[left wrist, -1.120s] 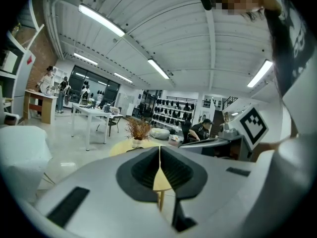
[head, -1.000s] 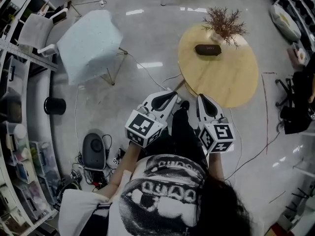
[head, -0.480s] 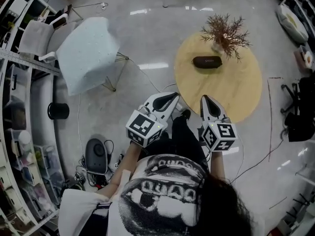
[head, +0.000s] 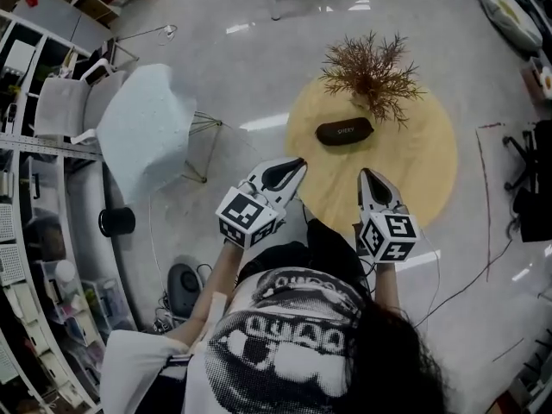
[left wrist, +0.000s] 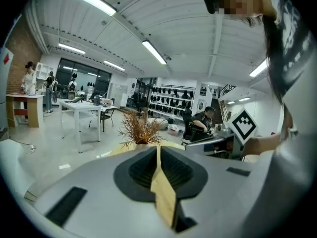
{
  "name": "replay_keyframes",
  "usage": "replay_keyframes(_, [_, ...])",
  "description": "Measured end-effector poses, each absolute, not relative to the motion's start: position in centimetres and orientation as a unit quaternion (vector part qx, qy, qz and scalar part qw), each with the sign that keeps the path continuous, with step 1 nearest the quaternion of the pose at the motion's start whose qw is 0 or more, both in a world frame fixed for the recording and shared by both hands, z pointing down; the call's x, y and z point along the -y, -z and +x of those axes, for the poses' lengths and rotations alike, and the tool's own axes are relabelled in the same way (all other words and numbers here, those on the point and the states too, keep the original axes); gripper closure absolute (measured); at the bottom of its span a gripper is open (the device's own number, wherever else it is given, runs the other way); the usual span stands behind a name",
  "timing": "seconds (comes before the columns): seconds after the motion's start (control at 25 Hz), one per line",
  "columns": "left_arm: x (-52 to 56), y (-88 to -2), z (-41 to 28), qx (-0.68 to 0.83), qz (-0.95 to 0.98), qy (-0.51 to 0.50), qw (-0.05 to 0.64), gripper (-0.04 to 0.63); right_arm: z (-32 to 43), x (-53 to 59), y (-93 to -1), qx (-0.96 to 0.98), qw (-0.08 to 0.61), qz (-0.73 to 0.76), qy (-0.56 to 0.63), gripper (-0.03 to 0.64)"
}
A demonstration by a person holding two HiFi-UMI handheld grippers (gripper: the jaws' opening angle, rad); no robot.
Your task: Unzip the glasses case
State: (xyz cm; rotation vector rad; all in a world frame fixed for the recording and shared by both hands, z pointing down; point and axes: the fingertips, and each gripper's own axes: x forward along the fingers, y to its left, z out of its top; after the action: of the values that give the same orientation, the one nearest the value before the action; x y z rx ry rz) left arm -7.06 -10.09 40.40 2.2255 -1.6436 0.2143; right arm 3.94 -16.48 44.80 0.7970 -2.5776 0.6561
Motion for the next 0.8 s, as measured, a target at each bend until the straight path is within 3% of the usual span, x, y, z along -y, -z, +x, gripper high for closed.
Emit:
replay_keyframes(0.44, [14.3, -43.7, -6.3, 0.547, 0.799, -0.146, 0.204, 0.565, 4.6, 19.3, -47.8, 0.9, 0.189, 0.29, -0.265, 0.619])
replay_keyframes(0.8, [16.3, -46.2, -8.2, 0.49, 0.821, -0.201, 0.212, 0.471, 3.7, 19.4, -48.2, 0.887, 0.168, 0.328, -0.281, 0.62])
